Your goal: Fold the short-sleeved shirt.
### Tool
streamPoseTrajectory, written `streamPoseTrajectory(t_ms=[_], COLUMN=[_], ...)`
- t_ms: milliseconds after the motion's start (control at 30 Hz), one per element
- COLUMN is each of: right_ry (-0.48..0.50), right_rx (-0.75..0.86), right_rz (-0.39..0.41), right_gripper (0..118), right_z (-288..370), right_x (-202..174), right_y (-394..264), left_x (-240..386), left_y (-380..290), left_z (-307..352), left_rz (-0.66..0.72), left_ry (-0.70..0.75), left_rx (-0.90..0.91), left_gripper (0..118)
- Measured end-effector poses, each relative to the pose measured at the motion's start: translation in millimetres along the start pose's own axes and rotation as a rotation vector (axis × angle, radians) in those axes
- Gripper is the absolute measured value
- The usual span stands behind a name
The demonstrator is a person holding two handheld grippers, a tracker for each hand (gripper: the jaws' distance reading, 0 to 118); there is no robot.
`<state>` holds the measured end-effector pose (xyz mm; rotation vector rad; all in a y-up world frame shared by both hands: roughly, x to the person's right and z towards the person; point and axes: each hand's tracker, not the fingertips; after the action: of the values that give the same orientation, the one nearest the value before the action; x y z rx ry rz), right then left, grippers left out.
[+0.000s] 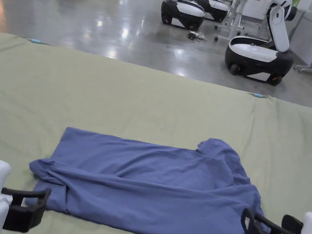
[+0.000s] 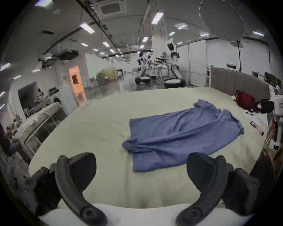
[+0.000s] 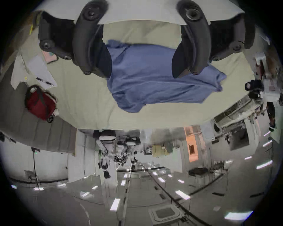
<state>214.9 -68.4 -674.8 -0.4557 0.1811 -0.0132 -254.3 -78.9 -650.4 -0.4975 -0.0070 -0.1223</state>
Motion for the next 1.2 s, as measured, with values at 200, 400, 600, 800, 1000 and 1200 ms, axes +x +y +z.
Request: streamPoseTrajectory(t_ms=[200, 400, 600, 800, 1000, 1200], right_ry=[0.023, 0.018, -0.007, -0.078, -0.16, -0.141], right_rx=[-0.009, -0.033, -0.074, -0.123, -0.263, -0.369], right_rz=[-0.009, 0.02, 0.022, 0.04, 0.022, 0.023], right_gripper=[4, 4, 4, 4, 9, 90], right_z=[26, 26, 21, 12, -32, -114], right_x=[-23, -32, -19, 6, 43, 74], right_y=[-23, -26, -25, -24, -24, -47], left_x=[-21, -38, -39, -38, -21, -13], left_y=[-49, -43, -26, -25, -32, -7], left_z=[7, -28, -108, -172, -180, -155], left_rz=[0.05, 0.063, 0.04, 0.028, 0.045, 0.01], left_ry=[-0.015, -0.023, -0.076, -0.055, -0.065, -0.051], left_rx=[-0.158, -0.201, -0.336, -0.393, -0.432, -0.388], left_gripper=[0, 0, 105, 103, 57, 9])
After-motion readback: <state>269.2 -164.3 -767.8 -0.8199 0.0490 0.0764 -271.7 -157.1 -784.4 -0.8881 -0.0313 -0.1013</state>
